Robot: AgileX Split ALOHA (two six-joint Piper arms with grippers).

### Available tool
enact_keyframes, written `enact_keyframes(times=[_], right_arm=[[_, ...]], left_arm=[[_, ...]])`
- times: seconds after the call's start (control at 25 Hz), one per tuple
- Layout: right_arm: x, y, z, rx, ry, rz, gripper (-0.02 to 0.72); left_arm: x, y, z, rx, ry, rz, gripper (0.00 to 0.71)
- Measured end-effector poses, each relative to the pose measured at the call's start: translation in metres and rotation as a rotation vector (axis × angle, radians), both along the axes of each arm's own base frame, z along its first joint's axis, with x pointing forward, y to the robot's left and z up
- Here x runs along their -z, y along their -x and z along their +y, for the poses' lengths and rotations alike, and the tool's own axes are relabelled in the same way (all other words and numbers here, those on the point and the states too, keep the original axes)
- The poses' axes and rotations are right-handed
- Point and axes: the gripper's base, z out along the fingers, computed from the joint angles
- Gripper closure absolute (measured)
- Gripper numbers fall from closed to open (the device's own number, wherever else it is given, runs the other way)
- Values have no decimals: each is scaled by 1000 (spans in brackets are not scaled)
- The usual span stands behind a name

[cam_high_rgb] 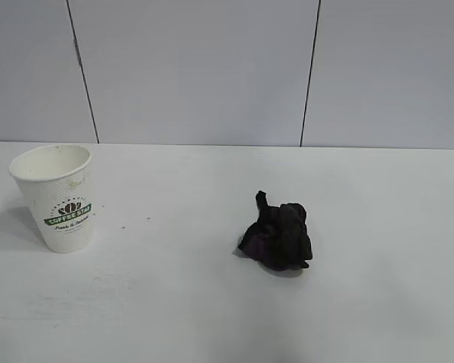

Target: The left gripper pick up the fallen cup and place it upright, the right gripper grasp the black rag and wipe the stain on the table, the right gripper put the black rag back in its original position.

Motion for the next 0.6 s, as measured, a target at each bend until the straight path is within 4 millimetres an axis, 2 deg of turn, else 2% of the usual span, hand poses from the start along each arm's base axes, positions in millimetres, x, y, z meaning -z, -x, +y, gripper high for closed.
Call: enact_keyframes(times=[0.08,0.2,0.28,0.6], right_arm=[[16,12,7,-51,-8,1,94],[49,17,13,-112,-18,58,94],[70,7,13,-126,-30,117,94],[139,-55,-3,-190,-63,396,94]], left_arm=[[0,0,0,0,0,0,93],[0,0,0,0,0,0,93],[0,0,0,0,0,0,93],[0,0,0,0,0,0,93]])
